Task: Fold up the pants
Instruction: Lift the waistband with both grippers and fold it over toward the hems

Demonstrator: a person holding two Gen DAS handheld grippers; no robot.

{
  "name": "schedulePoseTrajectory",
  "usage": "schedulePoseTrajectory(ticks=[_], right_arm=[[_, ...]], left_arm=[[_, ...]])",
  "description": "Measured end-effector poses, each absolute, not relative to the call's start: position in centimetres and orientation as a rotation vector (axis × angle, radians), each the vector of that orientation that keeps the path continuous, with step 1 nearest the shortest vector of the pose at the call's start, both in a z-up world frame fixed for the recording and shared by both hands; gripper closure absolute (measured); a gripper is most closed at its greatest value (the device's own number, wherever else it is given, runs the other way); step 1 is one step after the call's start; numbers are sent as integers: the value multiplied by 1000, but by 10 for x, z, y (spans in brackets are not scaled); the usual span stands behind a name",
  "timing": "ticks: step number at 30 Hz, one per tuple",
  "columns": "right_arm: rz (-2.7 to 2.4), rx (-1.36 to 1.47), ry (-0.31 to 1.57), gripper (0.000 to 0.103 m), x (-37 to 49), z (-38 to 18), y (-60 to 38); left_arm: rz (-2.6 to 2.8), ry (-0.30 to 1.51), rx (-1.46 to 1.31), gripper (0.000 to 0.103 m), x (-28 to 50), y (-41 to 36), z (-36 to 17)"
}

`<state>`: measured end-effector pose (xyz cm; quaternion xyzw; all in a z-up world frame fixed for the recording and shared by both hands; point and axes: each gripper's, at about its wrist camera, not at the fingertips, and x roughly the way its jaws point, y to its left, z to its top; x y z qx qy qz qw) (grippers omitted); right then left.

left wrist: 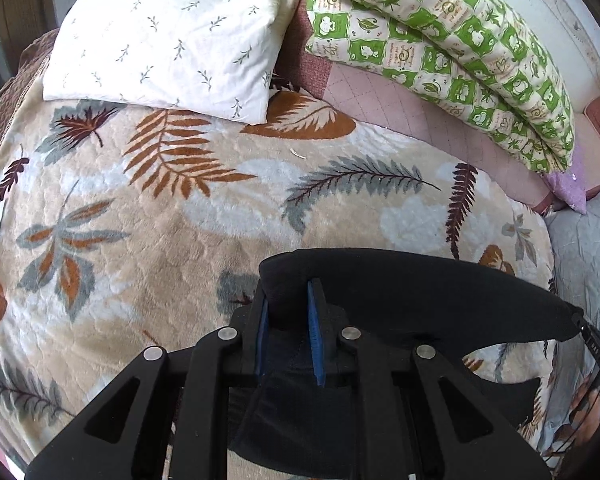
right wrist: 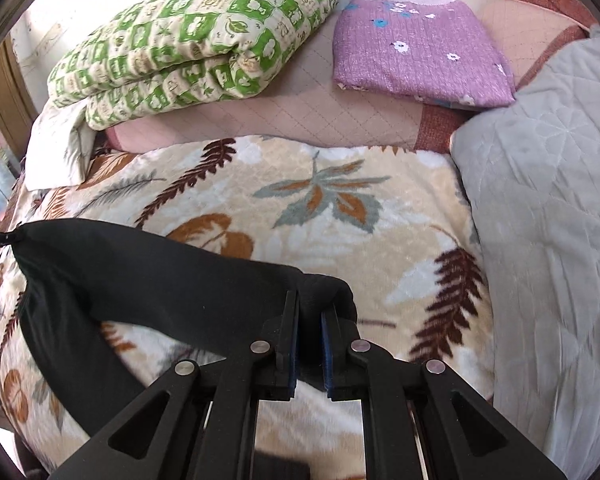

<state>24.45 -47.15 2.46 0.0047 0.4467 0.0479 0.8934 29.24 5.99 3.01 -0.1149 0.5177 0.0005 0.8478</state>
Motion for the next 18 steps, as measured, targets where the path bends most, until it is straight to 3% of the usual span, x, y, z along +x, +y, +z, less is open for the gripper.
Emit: schedulePoseTrajectory(ticks=[9,18], right_arm=[[125,52,903,94,177,8,-473],[140,139,922,94,102,-28,-479]], left_arm=[[-42,1028,-273,88,228,66,39],[-29,1123,-306,88,167,82,-20]])
